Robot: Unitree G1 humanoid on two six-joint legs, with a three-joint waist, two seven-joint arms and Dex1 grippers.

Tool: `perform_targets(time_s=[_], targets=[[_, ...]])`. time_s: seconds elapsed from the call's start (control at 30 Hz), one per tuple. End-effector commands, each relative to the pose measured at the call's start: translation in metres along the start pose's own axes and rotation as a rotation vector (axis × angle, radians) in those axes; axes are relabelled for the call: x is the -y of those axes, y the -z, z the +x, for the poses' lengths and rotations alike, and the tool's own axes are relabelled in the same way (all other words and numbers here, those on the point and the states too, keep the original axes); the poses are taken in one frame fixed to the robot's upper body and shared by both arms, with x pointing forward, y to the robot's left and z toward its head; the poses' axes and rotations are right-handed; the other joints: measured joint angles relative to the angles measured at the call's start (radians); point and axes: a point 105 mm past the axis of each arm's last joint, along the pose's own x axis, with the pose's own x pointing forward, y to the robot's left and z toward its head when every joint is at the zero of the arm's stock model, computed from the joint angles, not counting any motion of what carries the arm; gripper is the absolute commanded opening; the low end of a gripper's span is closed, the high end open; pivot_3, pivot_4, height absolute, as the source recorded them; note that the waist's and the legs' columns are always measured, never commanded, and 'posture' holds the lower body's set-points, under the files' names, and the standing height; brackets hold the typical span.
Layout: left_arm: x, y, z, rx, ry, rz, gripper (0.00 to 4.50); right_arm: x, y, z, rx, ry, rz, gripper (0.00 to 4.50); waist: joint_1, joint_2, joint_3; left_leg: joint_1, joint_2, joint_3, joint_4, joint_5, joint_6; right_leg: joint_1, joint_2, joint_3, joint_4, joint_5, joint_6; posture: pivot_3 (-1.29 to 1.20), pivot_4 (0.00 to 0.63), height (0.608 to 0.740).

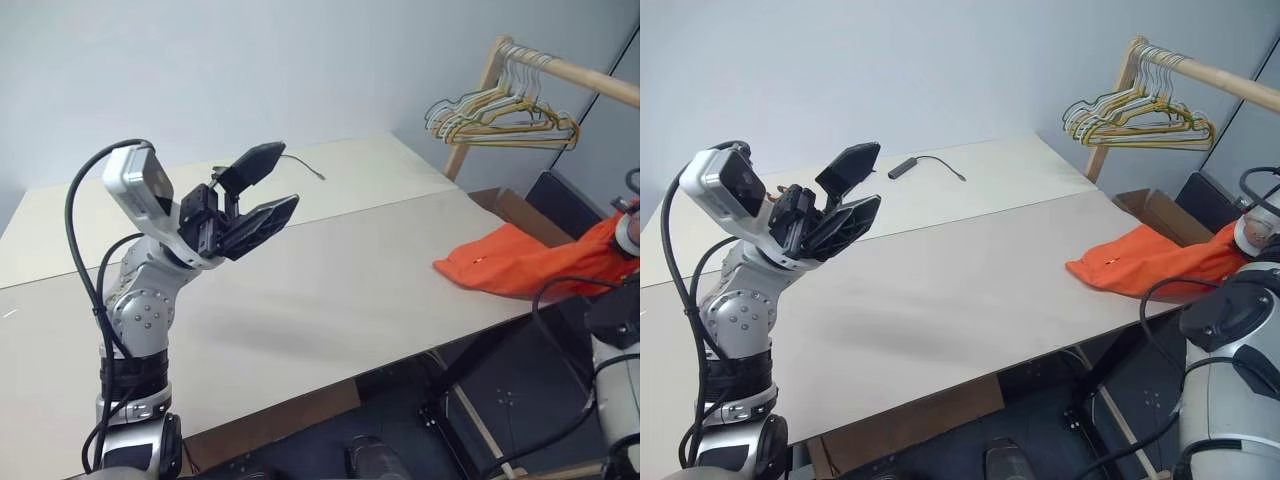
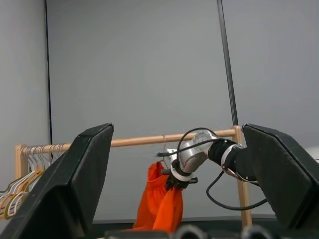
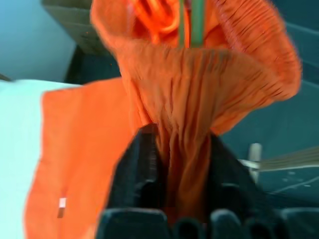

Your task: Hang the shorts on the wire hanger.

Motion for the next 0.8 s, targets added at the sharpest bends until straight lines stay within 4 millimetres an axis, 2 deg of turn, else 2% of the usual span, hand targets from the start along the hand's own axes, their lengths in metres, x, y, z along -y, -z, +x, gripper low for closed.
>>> perform_targets(time_s=[0.03, 0.07, 0.1, 0.2, 0.23, 0.33, 0.43, 0.5, 0.6, 0.7, 0.77, 0.8], targets=[[0.006, -0.008, 0.004, 0.023, 0.027, 0.039, 4.5, -0.001, -0.015, -0.008, 0.072, 0.002, 0.007, 2.47, 0.0, 0.0, 0.0, 0.0, 0.0, 0.0, 0.0, 0.0, 0.0, 0.0, 0.0, 0.0, 0.0, 0.0, 0.0, -0.12, 0.0, 0.74], [0.006, -0.008, 0.003, 0.019, 0.023, 0.042, 4.5, -0.001, -0.016, -0.009, 0.081, 0.009, 0.002, 2.95, 0.0, 0.0, 0.0, 0.0, 0.0, 0.0, 0.0, 0.0, 0.0, 0.0, 0.0, 0.0, 0.0, 0.0, 0.0, -0.12, 0.0, 0.74], [0.006, -0.007, 0.003, 0.014, 0.018, 0.044, 4.5, -0.001, -0.018, -0.009, 0.095, 0.019, -0.006, 3.17, -0.001, 0.0, 0.0, 0.0, 0.0, 0.0, 0.0, 0.0, 0.0, 0.0, 0.0, 0.001, 0.0, 0.0, 0.0, -0.12, 0.0, 0.74], [0.005, -0.006, 0.002, 0.014, 0.014, 0.044, 4.5, 0.001, -0.024, -0.015, 0.164, 0.071, -0.05, 4.27, 0.0, 0.0, 0.0, 0.0, 0.0, 0.0, 0.0, 0.0, 0.0, 0.0, 0.0, 0.001, 0.0, 0.0, 0.0, -0.12, 0.0, 0.74], [0.005, -0.006, 0.002, 0.014, 0.014, 0.044, 4.5, 0.001, -0.027, -0.018, 0.198, 0.093, -0.072, 4.46, 0.0, 0.0, 0.0, 0.0, 0.0, 0.0, 0.0, 0.0, 0.0, 0.0, 0.0, 0.001, 0.0, 0.0, 0.001, -0.12, 0.0, 0.74], [0.005, -0.007, 0.002, 0.014, 0.012, 0.045, 4.5, 0.002, -0.037, -0.029, 0.329, 0.175, -0.154, 4.46, 0.001, 0.0, 0.0, 0.0, 0.0, 0.0, 0.0, 0.0, 0.0, 0.0, 0.0, 0.001, 0.0, 0.0, 0.001, -0.12, 0.0, 0.74], [0.004, -0.005, 0.003, 0.006, 0.011, 0.05, 4.5, 0.004, -0.051, -0.047, 0.512, 0.282, -0.236, 4.46, 0.002, 0.001, 0.0, 0.0, 0.0, 0.0, 0.001, 0.0, 0.0, -0.001, 0.0, 0.001, 0.0, 0.0, 0.001, -0.12, 0.0, 0.74], [0.004, -0.005, 0.003, 0.006, 0.012, 0.05, 4.5, -0.004, -0.063, -0.064, 0.671, 0.304, -0.272, 4.46, 0.002, 0.001, 0.0, 0.0, 0.0, 0.0, 0.001, 0.0, 0.0, -0.002, -0.001, 0.001, 0.0, 0.0, 0.002, -0.12, 0.0, 0.74], [0.003, -0.007, 0.002, 0.006, 0.01, 0.051, 4.5, -0.035, -0.072, -0.096, 0.93, 0.277, -0.415, 4.46, -0.002, 0.001, 0.0, 0.0, 0.0, 0.001, 0.001, 0.0, 0.0, -0.002, -0.001, 0.001, 0.0, 0.0, 0.002, -0.12, 0.0, 0.74], [0.001, -0.007, -0.001, 0.001, 0.004, 0.054, 4.5, -0.058, -0.07, -0.115, 1.087, 0.193, -0.485, 4.46, -0.003, 0.001, 0.0, 0.001, 0.0, 0.001, 0.001, 0.0, 0.0, -0.001, 0.0, 0.002, 0.001, 0.0, 0.002, -0.11, 0.0, 0.74], [-0.002, -0.007, -0.005, -0.014, -0.024, 0.061, 4.5, -0.083, -0.058, -0.123, 1.161, 0.076, -0.601, 4.46, -0.001, 0.001, 0.0, 0.003, 0.0, 0.001, 0.001, 0.0, 0.0, -0.001, 0.0, 0.002, 0.002, 0.0, 0.003, -0.1, 0.0, 0.74], [-0.006, -0.005, -0.009, -0.043, -0.053, 0.076, 4.5, -0.1, -0.046, -0.124, 1.166, -0.021, -0.668, 4.46, 0.0, 0.001, 0.0, 0.005, 0.0, 0.001, 0.001, 0.0, 0.0, -0.001, 0.0, 0.002, 0.002, 0.0, 0.003, -0.09, 0.0, 0.74]])
